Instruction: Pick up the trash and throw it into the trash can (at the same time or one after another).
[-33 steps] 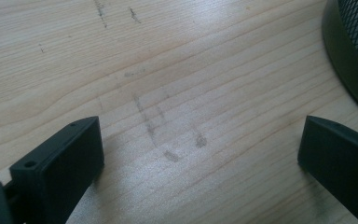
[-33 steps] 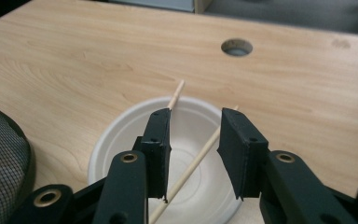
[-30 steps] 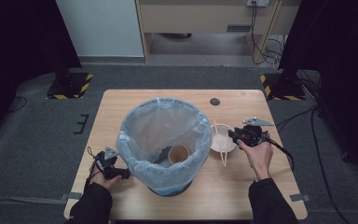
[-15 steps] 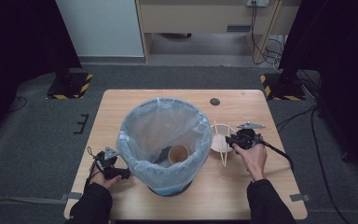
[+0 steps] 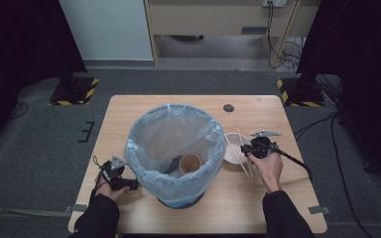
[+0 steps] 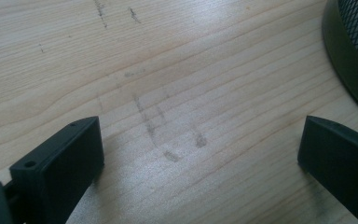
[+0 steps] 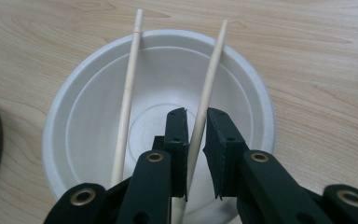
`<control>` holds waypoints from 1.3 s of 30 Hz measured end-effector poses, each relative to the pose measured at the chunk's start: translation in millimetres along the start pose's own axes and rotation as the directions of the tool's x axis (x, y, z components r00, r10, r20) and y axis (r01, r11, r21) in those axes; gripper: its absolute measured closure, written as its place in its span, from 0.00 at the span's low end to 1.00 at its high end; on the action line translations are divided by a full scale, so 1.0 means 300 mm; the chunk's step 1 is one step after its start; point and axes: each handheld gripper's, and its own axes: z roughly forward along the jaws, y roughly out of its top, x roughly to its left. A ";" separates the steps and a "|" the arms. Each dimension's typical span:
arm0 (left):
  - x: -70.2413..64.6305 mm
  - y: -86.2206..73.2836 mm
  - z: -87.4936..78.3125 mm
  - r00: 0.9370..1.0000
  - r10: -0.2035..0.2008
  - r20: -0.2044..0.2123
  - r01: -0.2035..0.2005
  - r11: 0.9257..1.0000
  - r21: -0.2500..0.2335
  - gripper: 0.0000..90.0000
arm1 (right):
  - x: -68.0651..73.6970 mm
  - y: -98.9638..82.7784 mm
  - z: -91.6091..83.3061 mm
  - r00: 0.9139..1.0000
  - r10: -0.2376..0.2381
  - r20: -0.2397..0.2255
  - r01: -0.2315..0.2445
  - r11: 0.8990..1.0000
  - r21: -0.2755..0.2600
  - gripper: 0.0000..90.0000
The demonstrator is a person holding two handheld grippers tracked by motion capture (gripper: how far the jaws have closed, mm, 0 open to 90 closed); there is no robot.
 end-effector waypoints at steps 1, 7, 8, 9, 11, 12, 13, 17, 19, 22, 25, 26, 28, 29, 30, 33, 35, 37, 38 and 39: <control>0.000 0.000 0.000 1.000 0.000 0.000 0.000 1.000 0.000 0.00 | 0.000 0.000 0.001 1.000 -0.003 0.000 0.003 1.000 0.002 0.90; 0.000 0.000 0.000 1.000 0.000 0.000 0.000 1.000 0.000 0.00 | 0.000 -0.001 0.001 1.000 -0.011 0.003 0.011 1.000 0.014 0.94; 0.000 0.000 0.000 1.000 0.000 0.000 0.000 1.000 0.000 0.00 | 0.000 -0.001 0.001 1.000 -0.014 0.004 0.014 1.000 0.015 0.95; 0.000 0.000 0.000 1.000 -0.002 0.000 0.002 1.000 -0.001 0.00 | 0.000 -0.001 0.001 1.000 -0.014 0.003 0.014 1.000 0.017 0.95; 0.000 0.000 0.000 1.000 -0.003 0.000 0.003 1.000 -0.001 0.00 | -0.001 0.000 0.000 1.000 -0.014 0.004 0.014 1.000 0.020 0.95; 0.000 0.000 0.000 1.000 -0.002 0.000 0.002 1.000 -0.001 0.00 | -0.001 0.000 -0.001 1.000 -0.014 0.004 0.014 1.000 0.020 0.95; 0.000 0.000 0.000 1.000 -0.002 0.000 0.002 1.000 -0.001 0.00 | -0.001 0.000 -0.001 1.000 -0.014 0.004 0.014 1.000 0.020 0.95; -0.001 0.000 0.000 1.000 -0.002 0.000 0.002 1.000 -0.002 0.00 | -0.004 0.003 -0.005 1.000 -0.015 0.004 0.015 1.000 0.011 0.95; 0.000 0.000 0.000 1.000 0.000 0.000 0.000 1.000 0.000 0.00 | -0.008 0.007 -0.012 1.000 -0.009 0.001 0.009 1.000 0.000 0.95; 0.000 0.000 0.000 1.000 0.000 0.000 0.000 1.000 0.000 0.00 | -0.013 0.014 -0.026 1.000 -0.002 -0.008 0.002 1.000 -0.019 0.95; 0.000 0.000 0.000 1.000 0.000 0.000 0.000 1.000 0.000 0.00 | -0.016 0.027 -0.046 1.000 0.008 -0.017 -0.009 0.999 -0.046 0.95; 0.000 0.000 0.000 1.000 0.000 0.000 0.000 1.000 0.000 0.00 | -0.018 0.036 -0.061 1.000 0.010 -0.025 -0.012 0.998 -0.067 0.95; 0.000 0.000 0.000 1.000 0.000 0.000 0.000 1.000 0.000 0.00 | -0.020 0.044 -0.074 0.999 0.015 -0.033 -0.018 0.996 -0.087 0.95; 0.000 0.000 0.000 1.000 0.000 0.000 0.000 1.000 0.000 0.00 | -0.022 0.048 -0.081 0.999 0.018 -0.037 -0.022 0.995 -0.096 0.95; 0.000 0.000 0.000 1.000 0.000 0.000 0.000 1.000 0.000 0.00 | -0.022 0.048 -0.081 0.999 0.018 -0.037 -0.022 0.995 -0.096 0.95; 0.000 0.000 0.000 1.000 0.000 0.000 0.000 1.000 0.000 0.00 | -0.031 0.062 -0.108 0.998 0.030 -0.049 -0.036 0.990 -0.133 0.95; 0.000 0.000 0.000 1.000 0.000 0.000 0.000 1.000 0.000 0.00 | -0.034 0.065 -0.116 0.998 0.036 -0.054 -0.044 0.989 -0.142 0.95; 0.000 0.000 0.000 1.000 0.000 0.000 0.000 1.000 0.000 0.00 | -0.041 0.073 -0.133 0.997 0.048 -0.067 -0.059 0.985 -0.165 0.95; 0.000 0.000 0.000 1.000 0.000 0.000 0.000 1.000 0.000 0.00 | -0.044 0.075 -0.139 0.996 0.050 -0.069 -0.061 0.984 -0.168 0.95; 0.000 0.000 0.000 1.000 -0.001 0.000 0.001 1.000 0.000 0.00 | -0.047 0.080 -0.149 0.996 0.051 -0.072 -0.064 0.981 -0.182 0.95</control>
